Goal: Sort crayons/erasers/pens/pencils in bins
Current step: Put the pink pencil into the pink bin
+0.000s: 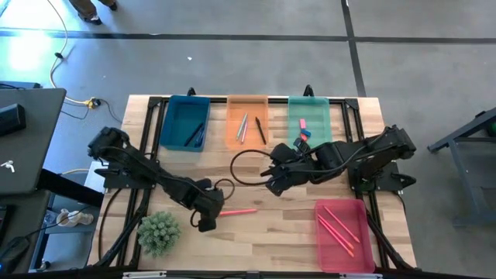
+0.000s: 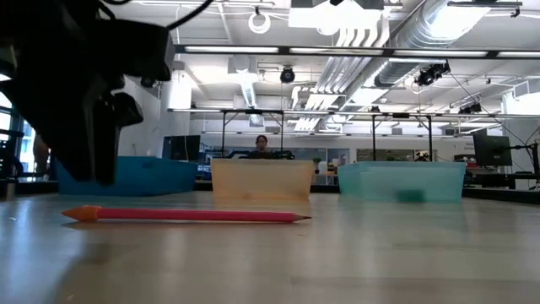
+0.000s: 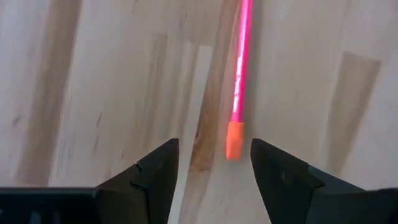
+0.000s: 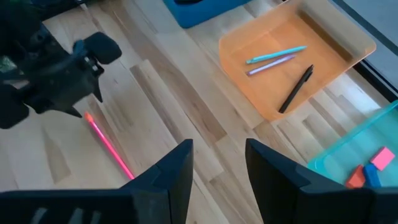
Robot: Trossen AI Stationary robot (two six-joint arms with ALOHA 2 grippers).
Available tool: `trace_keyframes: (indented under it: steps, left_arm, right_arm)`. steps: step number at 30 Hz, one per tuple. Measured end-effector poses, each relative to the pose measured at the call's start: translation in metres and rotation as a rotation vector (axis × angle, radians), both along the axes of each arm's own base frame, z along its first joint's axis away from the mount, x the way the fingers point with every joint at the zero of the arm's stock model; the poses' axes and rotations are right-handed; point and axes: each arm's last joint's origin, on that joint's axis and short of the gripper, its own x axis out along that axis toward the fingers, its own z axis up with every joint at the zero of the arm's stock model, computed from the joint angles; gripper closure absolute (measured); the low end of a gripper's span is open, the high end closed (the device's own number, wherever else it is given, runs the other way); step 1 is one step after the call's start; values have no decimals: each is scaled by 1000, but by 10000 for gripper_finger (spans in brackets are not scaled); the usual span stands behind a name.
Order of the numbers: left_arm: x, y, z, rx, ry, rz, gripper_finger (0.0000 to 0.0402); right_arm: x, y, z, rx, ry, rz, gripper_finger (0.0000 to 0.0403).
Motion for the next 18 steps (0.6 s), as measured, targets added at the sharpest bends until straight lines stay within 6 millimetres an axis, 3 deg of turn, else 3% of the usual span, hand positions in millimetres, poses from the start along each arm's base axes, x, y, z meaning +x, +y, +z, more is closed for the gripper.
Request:
trace_keyframes:
  steps: [18]
  left_arm:
    - [12,-14,-37,48,21,-24,214]
  right_arm:
    - [-2,-1,-1,-9,21,-2,263]
